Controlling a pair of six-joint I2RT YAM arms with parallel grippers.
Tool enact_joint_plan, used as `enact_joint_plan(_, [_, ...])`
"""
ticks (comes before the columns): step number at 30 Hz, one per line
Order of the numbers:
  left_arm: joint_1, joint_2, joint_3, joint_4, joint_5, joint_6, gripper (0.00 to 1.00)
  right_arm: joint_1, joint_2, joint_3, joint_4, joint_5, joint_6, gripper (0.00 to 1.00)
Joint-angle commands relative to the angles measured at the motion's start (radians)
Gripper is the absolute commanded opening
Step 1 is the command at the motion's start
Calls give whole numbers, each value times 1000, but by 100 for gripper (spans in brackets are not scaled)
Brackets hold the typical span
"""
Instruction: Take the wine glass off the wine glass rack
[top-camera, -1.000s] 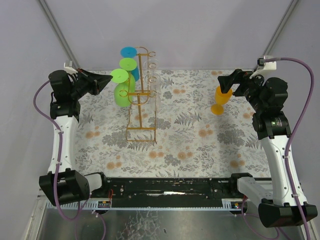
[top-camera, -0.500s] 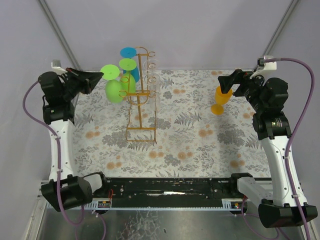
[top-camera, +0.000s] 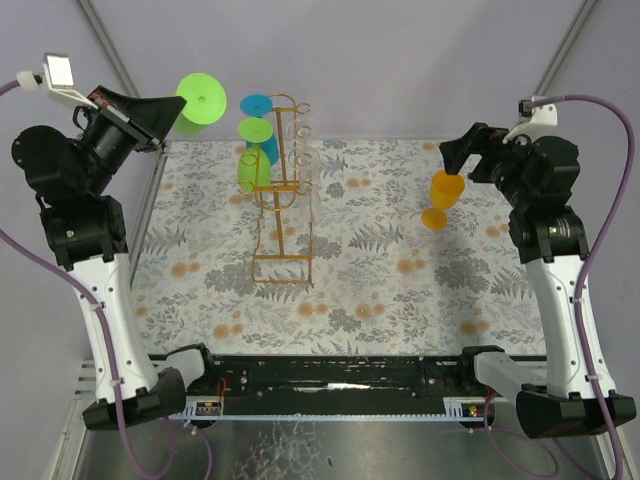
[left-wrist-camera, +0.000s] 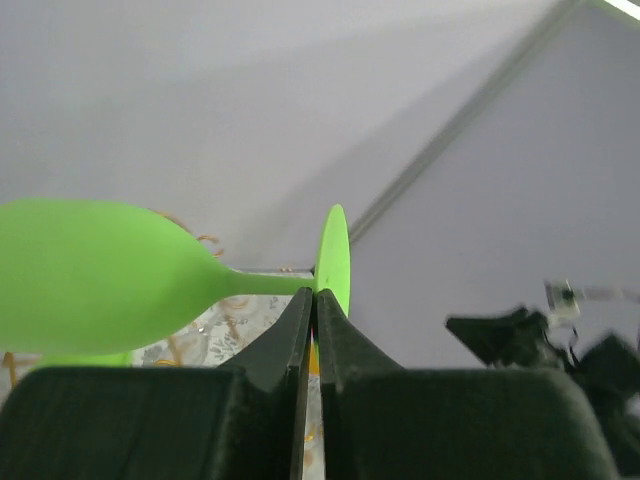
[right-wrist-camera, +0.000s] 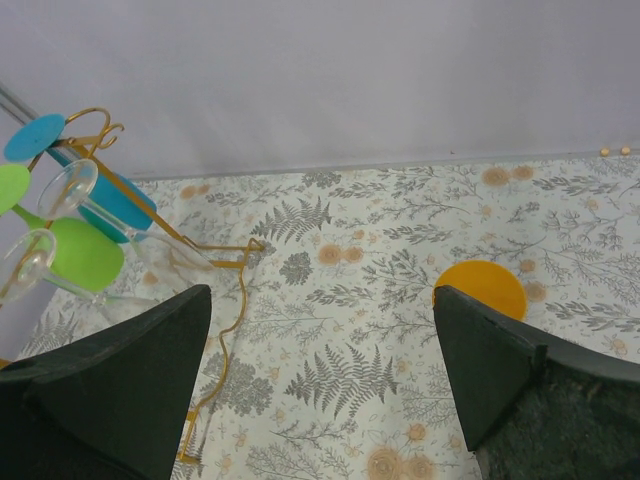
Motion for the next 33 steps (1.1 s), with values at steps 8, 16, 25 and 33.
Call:
enact_joint_plan(8, [-143,-28,165,96,137,378,0,-3,121,150,-133,16,85,99])
enact_joint_plan(16, [-166,21,250,119,188,546,0,-17,113,193,-197,48,81,99])
enact_joint_plan(25, [-188,221,431,10,199,431,0,-20,85,192,-215,43,104,99])
enact_joint_plan(33, [-547,259,402,-174,-25,709,0,-19,71,211,-253,82,79,99])
